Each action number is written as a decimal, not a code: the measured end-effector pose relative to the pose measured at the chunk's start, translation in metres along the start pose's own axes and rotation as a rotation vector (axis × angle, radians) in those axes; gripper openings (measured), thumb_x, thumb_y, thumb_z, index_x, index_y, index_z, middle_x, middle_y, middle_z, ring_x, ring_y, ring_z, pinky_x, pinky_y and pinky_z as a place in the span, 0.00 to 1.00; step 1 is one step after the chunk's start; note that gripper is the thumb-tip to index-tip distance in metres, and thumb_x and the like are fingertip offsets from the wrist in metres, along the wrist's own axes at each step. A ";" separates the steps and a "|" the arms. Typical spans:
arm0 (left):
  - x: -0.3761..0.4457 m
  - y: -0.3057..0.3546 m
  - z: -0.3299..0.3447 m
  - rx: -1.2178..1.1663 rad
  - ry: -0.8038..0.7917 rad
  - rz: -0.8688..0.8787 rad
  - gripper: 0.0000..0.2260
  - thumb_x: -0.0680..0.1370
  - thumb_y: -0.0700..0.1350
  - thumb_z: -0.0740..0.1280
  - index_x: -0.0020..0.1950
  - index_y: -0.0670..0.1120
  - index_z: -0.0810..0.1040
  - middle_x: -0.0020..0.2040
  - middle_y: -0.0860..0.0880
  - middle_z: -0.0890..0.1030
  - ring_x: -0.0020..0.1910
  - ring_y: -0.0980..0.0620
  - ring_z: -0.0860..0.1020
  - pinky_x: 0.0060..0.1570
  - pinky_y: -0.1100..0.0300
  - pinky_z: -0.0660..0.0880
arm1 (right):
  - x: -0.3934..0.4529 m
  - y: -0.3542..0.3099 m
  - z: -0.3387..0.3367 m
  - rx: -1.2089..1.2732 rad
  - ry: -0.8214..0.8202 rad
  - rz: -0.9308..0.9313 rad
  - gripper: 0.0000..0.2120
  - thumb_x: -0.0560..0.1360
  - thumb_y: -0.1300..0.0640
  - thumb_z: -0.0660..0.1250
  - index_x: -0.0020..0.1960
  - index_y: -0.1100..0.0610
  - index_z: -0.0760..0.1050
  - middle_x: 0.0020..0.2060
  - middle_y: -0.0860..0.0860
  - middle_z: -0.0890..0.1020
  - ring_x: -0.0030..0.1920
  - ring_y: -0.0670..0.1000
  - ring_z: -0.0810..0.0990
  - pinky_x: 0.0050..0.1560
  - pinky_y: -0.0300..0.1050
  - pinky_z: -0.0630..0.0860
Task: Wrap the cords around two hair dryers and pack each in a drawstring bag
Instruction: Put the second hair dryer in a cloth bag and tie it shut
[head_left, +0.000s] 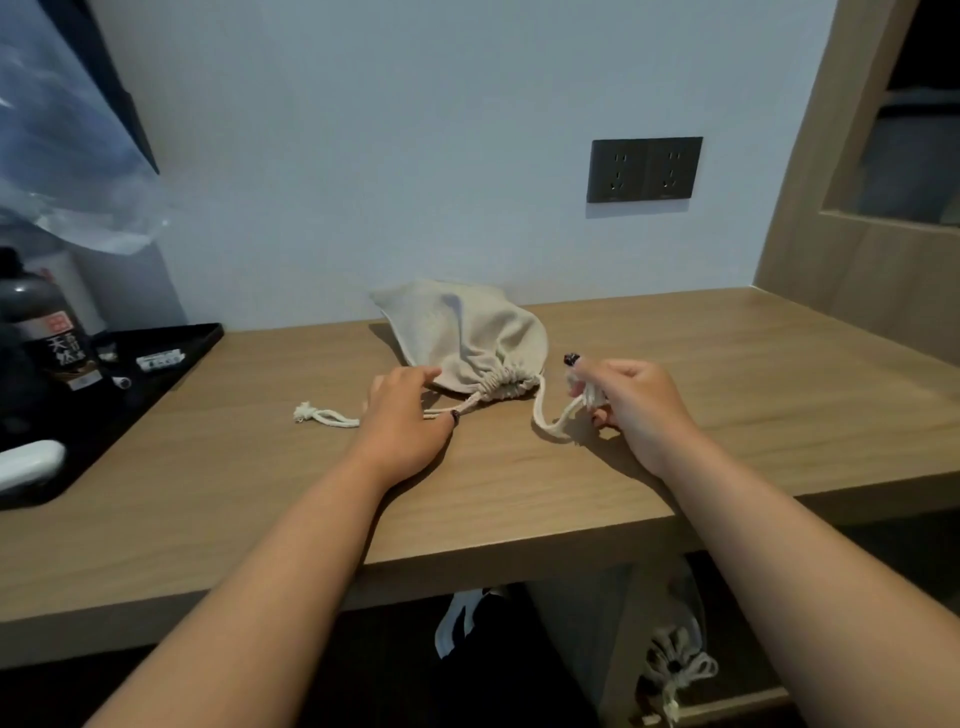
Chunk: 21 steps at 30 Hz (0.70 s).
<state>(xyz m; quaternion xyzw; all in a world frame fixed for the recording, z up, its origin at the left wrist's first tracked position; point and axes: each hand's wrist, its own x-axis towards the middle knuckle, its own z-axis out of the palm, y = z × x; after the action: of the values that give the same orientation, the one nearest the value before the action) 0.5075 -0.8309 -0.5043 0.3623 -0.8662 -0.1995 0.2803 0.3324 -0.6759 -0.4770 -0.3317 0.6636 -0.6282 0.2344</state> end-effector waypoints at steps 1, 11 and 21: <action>-0.003 -0.001 -0.001 0.042 -0.008 -0.016 0.19 0.76 0.46 0.69 0.66 0.49 0.76 0.65 0.48 0.76 0.68 0.45 0.66 0.68 0.49 0.64 | -0.005 0.000 0.000 -0.052 0.009 -0.010 0.11 0.74 0.56 0.69 0.38 0.64 0.81 0.33 0.55 0.78 0.32 0.50 0.73 0.32 0.41 0.73; -0.042 0.008 -0.019 -0.153 0.017 -0.065 0.08 0.74 0.43 0.72 0.42 0.56 0.78 0.45 0.55 0.81 0.48 0.53 0.79 0.54 0.54 0.76 | -0.039 0.006 0.000 0.059 0.145 0.043 0.10 0.77 0.60 0.65 0.45 0.66 0.80 0.30 0.60 0.80 0.27 0.53 0.76 0.30 0.43 0.78; -0.085 0.032 -0.018 0.203 0.104 -0.192 0.08 0.81 0.49 0.58 0.53 0.48 0.75 0.48 0.45 0.82 0.52 0.42 0.77 0.41 0.55 0.65 | -0.122 0.003 -0.001 0.423 -0.015 0.114 0.08 0.77 0.66 0.60 0.50 0.63 0.78 0.31 0.54 0.78 0.30 0.51 0.78 0.28 0.40 0.73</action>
<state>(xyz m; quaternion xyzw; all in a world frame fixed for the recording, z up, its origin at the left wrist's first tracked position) 0.5517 -0.7499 -0.5022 0.4797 -0.8277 -0.1178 0.2664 0.4136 -0.5856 -0.4929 -0.2416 0.5331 -0.7366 0.3388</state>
